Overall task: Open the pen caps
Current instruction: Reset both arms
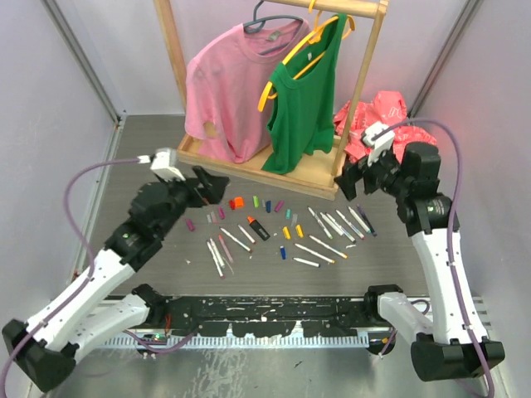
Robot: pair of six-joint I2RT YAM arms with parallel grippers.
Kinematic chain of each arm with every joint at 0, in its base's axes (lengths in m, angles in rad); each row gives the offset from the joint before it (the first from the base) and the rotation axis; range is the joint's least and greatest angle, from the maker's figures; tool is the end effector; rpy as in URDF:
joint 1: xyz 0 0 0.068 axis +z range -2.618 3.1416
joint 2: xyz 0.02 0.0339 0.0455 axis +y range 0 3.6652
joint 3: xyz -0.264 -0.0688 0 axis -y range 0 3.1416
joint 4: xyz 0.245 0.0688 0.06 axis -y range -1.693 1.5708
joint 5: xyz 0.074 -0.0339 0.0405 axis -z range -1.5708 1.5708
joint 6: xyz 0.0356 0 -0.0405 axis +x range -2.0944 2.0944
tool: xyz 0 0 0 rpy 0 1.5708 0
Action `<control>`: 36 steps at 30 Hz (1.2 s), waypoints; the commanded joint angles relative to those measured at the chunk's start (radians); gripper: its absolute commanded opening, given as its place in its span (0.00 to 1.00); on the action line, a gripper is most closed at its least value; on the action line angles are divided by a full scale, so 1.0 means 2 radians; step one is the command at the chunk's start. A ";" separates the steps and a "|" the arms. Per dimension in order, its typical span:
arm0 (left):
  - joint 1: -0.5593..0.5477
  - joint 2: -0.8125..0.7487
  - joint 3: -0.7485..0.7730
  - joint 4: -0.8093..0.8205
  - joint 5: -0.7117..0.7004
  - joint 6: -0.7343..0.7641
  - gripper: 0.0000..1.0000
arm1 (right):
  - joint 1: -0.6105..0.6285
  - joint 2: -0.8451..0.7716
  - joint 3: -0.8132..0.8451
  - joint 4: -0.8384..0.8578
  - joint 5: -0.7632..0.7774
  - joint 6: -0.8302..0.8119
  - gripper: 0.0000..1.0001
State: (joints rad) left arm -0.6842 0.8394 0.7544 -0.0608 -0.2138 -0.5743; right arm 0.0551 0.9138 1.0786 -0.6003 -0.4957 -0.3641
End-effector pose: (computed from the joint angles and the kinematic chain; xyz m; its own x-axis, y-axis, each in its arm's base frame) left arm 0.1602 -0.1209 0.3332 -0.3417 -0.4064 -0.8474 0.3208 0.7971 -0.5116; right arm 0.1849 0.0272 0.3775 -0.2230 -0.3260 -0.9187 -0.5976 0.7903 -0.1354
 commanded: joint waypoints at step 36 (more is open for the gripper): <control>0.094 -0.019 0.307 -0.291 0.137 0.127 0.98 | -0.005 0.032 0.286 -0.068 0.093 0.133 1.00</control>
State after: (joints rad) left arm -0.5011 0.8070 1.3655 -0.6582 0.0349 -0.3473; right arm 0.0490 0.9882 1.6527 -0.7689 -0.3050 -0.0845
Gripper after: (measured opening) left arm 0.980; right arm 0.999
